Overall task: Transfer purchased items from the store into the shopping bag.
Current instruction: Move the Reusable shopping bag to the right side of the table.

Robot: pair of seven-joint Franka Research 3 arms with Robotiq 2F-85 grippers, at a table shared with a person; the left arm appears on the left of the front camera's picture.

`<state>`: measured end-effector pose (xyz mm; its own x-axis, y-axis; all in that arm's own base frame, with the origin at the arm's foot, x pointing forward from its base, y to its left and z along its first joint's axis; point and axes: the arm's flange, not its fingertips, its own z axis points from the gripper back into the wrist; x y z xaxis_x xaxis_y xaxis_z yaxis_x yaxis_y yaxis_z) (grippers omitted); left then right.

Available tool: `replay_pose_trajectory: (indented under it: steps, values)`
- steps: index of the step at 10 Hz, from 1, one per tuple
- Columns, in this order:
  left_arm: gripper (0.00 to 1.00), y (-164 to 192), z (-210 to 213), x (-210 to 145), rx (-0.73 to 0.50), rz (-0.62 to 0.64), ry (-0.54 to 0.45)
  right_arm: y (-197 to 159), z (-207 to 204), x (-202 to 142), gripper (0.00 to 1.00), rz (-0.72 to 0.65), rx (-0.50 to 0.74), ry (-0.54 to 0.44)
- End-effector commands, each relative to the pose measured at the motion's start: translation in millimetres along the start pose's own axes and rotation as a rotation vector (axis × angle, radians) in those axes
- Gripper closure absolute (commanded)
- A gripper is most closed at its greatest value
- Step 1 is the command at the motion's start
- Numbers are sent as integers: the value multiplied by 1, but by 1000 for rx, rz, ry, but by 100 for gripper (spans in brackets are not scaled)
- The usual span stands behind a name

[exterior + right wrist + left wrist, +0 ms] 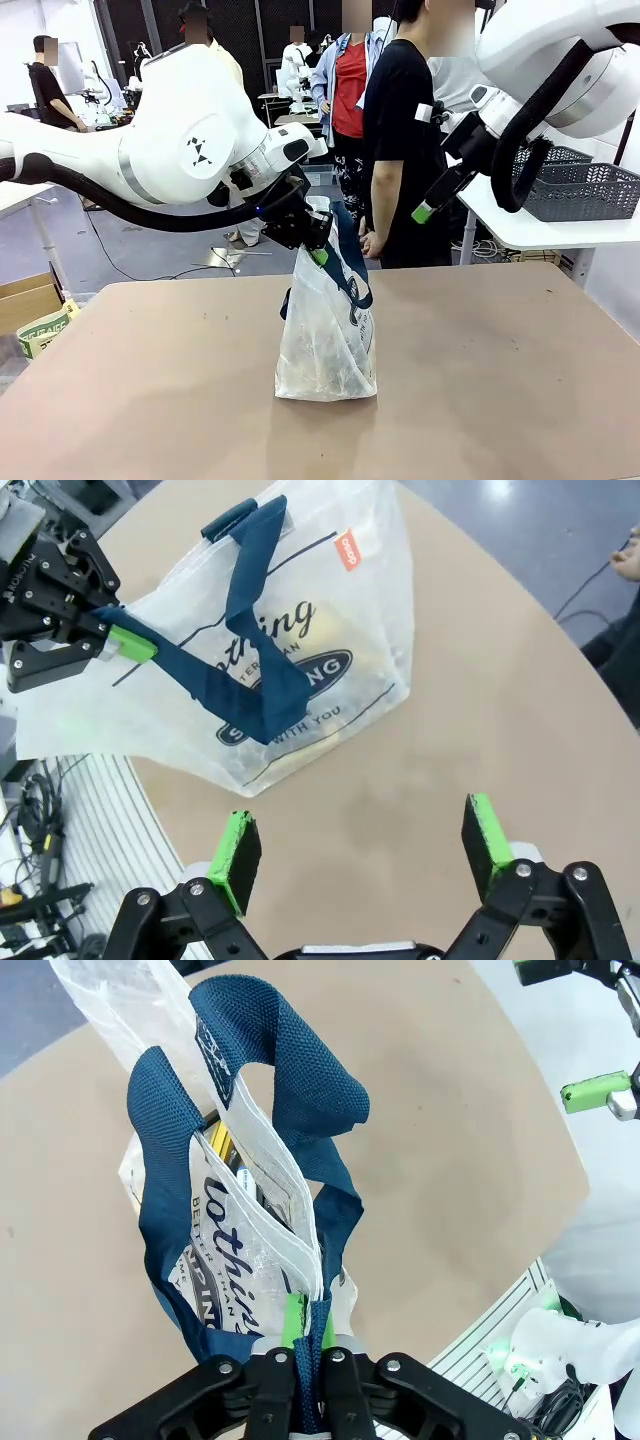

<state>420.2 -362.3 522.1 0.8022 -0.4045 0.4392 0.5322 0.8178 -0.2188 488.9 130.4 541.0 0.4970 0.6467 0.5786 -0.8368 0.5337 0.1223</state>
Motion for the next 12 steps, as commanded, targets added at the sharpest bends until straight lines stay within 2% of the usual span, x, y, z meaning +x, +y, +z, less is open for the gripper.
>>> replay_pose_trajectory:
  steps: [1,3,5,7,10,12]
  values:
    - [100,0,2,0,0,1,-2,-1,1,4,0,-13,2,19]
    - [100,0,0,0,0,0,0,-1,1,4,0,-13,2,19]
    - [100,0,17,24,111,17,90,-1,1,4,0,-13,2,19]
    - [100,7,49,43,210,-28,98,-1,1,4,0,-13,2,19]
    - [100,47,105,66,330,-2,76,-1,1,4,0,-13,2,19]
    - [100,85,133,63,409,22,37,-1,1,4,0,-13,2,19]
